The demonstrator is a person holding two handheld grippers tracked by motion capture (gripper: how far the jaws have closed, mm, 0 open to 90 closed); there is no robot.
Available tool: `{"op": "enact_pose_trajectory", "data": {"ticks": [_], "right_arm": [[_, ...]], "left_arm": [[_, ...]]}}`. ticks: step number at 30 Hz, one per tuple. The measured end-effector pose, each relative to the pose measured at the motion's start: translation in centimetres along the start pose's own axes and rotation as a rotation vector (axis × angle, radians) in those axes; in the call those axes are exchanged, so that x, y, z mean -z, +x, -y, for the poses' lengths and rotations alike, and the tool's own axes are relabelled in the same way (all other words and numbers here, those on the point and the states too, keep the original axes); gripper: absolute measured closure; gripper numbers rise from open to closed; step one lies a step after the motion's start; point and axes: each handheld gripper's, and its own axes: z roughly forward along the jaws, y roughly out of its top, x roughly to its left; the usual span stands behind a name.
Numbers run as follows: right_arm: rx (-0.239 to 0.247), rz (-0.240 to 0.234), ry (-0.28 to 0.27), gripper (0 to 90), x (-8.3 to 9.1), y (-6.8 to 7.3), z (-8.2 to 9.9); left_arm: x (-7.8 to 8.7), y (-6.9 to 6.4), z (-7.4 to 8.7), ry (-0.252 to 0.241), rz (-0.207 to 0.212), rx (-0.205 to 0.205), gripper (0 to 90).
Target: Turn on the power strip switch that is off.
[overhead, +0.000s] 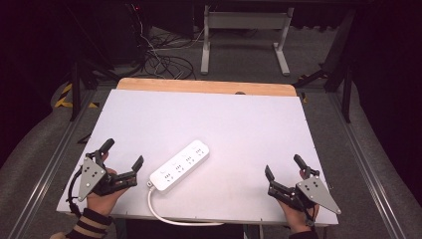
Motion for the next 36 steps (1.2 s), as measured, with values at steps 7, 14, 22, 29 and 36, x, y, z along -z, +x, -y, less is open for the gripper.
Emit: {"op": "enact_pose_trajectory", "data": {"ticks": [7, 14, 22, 29, 36], "right_arm": [[0.002, -0.004, -0.003, 8.4, 0.1, 0.0, -0.1], [0.002, -0.013, -0.002, 8.4, -0.2, 0.3, -0.1], [0.011, -0.032, 0.002, 8.4, -0.6, 0.7, -0.2], [0.008, -0.032, 0.002, 8.4, -0.6, 0.6, -0.2], [0.008, -0.030, -0.001, 8.4, -0.6, 0.6, -0.2]], "left_arm": [[0.5, 0.1, -0.2, -0.015, -0.008, 0.001, 0.8], [1.3, 0.6, -0.3, -0.027, -0.037, 0.012, 0.9], [1.9, 0.7, -0.4, -0.028, -0.053, 0.010, 0.9], [2.0, 1.2, -0.3, -0.031, -0.064, 0.034, 0.9], [2.0, 1.3, -0.3, -0.032, -0.067, 0.035, 0.9]]}}
